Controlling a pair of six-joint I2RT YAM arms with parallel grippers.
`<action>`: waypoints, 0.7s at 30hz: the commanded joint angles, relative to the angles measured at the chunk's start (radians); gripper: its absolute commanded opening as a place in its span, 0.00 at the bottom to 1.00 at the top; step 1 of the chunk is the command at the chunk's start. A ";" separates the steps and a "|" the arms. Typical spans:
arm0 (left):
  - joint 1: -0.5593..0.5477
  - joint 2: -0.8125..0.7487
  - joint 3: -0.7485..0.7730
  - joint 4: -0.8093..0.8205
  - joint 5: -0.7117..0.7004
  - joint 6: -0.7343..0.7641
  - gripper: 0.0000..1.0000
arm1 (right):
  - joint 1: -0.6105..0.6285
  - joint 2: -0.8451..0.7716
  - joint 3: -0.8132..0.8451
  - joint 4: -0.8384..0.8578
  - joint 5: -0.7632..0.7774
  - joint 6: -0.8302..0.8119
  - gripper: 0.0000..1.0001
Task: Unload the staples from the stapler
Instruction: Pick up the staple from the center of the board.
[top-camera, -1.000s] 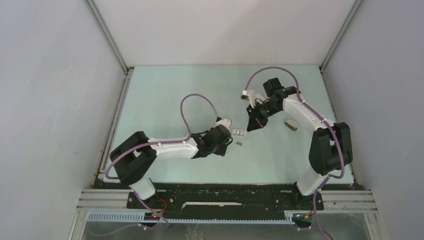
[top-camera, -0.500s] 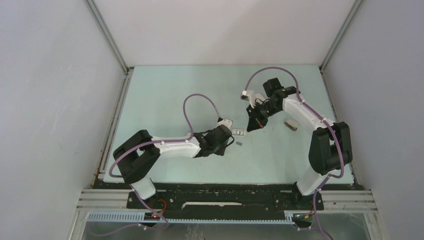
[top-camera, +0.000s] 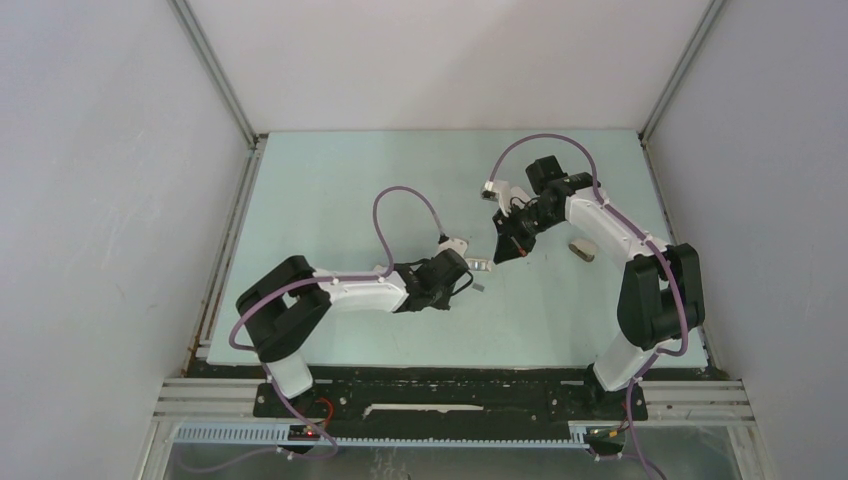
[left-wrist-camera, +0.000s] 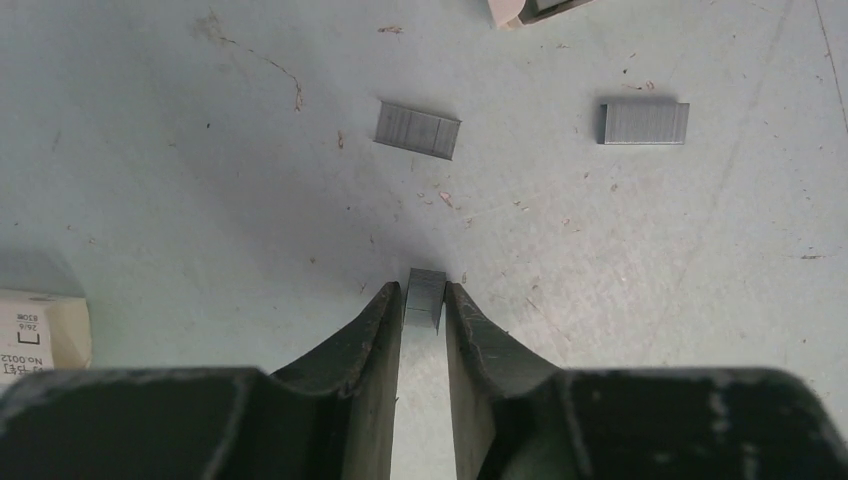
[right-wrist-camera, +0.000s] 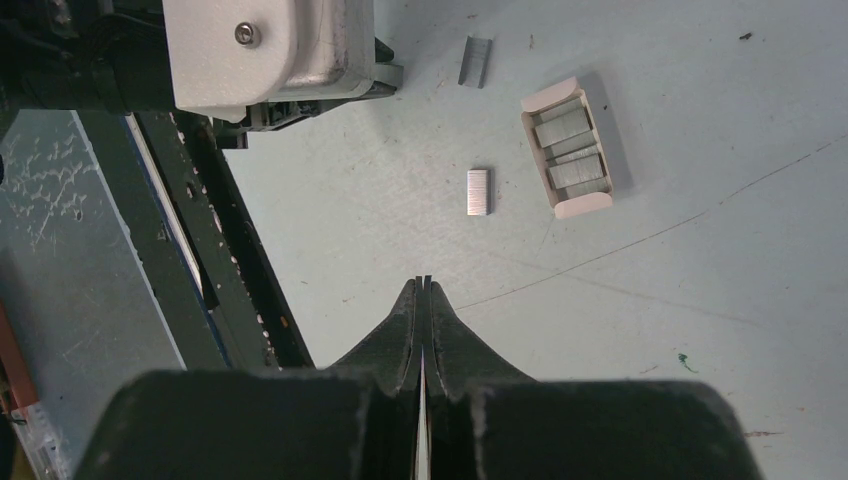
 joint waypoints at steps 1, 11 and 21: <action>-0.002 0.011 0.051 -0.007 -0.033 0.007 0.28 | -0.006 0.002 0.019 -0.013 -0.019 -0.018 0.01; -0.002 0.021 0.057 -0.015 -0.023 0.000 0.17 | -0.006 -0.002 0.018 -0.013 -0.019 -0.019 0.01; -0.002 -0.017 0.097 -0.012 0.002 -0.003 0.10 | -0.006 -0.007 0.017 -0.016 -0.017 -0.022 0.01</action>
